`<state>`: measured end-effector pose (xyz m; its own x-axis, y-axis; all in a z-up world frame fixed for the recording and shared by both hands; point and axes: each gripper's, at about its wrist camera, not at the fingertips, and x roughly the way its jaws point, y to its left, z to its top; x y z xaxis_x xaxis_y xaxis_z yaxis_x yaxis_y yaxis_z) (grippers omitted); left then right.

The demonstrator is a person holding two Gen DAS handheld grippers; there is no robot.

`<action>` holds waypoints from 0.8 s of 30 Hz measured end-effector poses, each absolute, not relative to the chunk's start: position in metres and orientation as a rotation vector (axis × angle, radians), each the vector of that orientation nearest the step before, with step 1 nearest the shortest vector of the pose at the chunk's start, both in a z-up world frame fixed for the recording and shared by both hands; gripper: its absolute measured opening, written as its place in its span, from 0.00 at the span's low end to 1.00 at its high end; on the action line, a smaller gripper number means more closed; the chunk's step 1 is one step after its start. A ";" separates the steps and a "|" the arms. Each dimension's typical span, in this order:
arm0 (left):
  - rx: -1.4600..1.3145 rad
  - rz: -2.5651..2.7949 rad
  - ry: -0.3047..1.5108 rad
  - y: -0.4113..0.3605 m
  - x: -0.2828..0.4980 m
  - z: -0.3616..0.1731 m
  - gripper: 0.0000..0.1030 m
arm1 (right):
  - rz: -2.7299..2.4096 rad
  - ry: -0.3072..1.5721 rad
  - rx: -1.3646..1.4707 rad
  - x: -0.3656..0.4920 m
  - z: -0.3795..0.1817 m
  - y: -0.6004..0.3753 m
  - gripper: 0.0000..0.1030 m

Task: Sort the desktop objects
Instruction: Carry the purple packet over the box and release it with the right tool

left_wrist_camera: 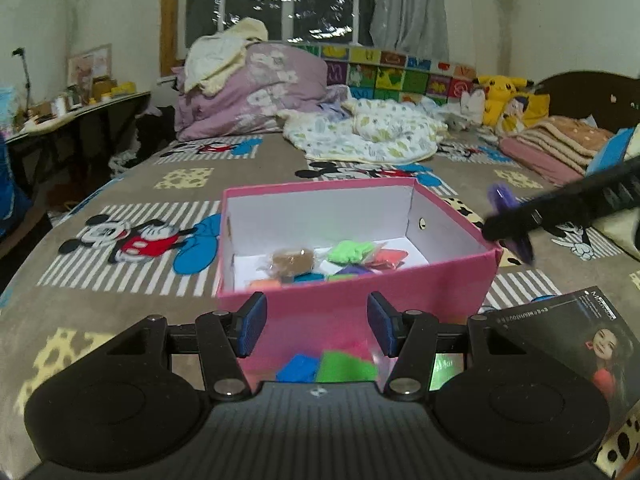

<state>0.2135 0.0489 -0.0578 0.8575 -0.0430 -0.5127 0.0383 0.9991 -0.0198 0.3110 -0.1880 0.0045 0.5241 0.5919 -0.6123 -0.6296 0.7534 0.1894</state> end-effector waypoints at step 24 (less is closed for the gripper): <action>-0.021 -0.126 0.425 0.037 0.162 -0.107 0.53 | 0.594 0.618 -0.093 0.348 0.001 -0.153 0.37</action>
<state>0.1623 0.0371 -0.1075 0.9032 -0.1266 -0.4101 0.1177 0.9919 -0.0471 0.3477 -0.1526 0.0006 0.6547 0.4962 -0.5703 -0.5502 0.8301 0.0906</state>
